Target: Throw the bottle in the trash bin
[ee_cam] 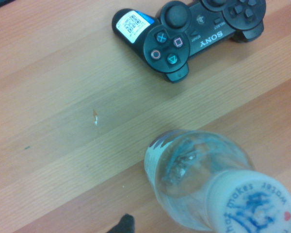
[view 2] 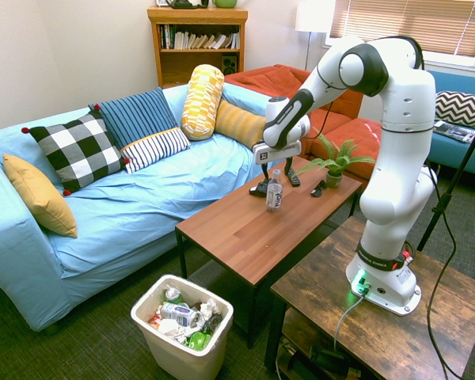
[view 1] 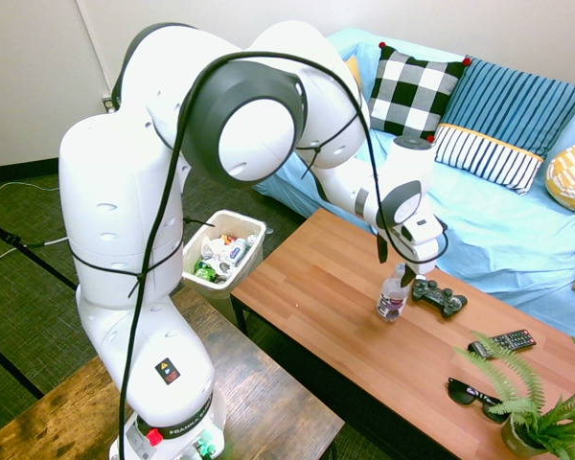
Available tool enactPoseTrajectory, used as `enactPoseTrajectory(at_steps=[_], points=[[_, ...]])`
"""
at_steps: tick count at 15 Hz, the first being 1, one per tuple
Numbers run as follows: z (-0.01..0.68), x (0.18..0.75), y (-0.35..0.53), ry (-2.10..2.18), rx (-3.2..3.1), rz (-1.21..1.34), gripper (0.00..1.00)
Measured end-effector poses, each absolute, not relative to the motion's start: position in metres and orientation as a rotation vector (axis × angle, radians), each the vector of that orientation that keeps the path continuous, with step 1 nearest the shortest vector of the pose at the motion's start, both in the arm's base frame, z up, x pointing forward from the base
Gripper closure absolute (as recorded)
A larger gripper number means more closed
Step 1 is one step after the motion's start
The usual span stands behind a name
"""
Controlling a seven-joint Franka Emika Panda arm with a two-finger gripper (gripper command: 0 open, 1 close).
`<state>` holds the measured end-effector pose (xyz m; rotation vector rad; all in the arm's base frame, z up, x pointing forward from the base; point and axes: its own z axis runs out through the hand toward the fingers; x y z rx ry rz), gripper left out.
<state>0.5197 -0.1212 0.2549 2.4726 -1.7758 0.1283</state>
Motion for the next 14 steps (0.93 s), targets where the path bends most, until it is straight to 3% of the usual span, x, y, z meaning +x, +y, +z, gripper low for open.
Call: enactPoseTrajectory(at_steps=[1, 14], points=[[0.2522, 0.5217, -0.1220, -1.776, 2.469, 0.126, 1.00], [0.2452, 0.5276, -0.1306, -1.833, 2.450, 0.103, 1.00]])
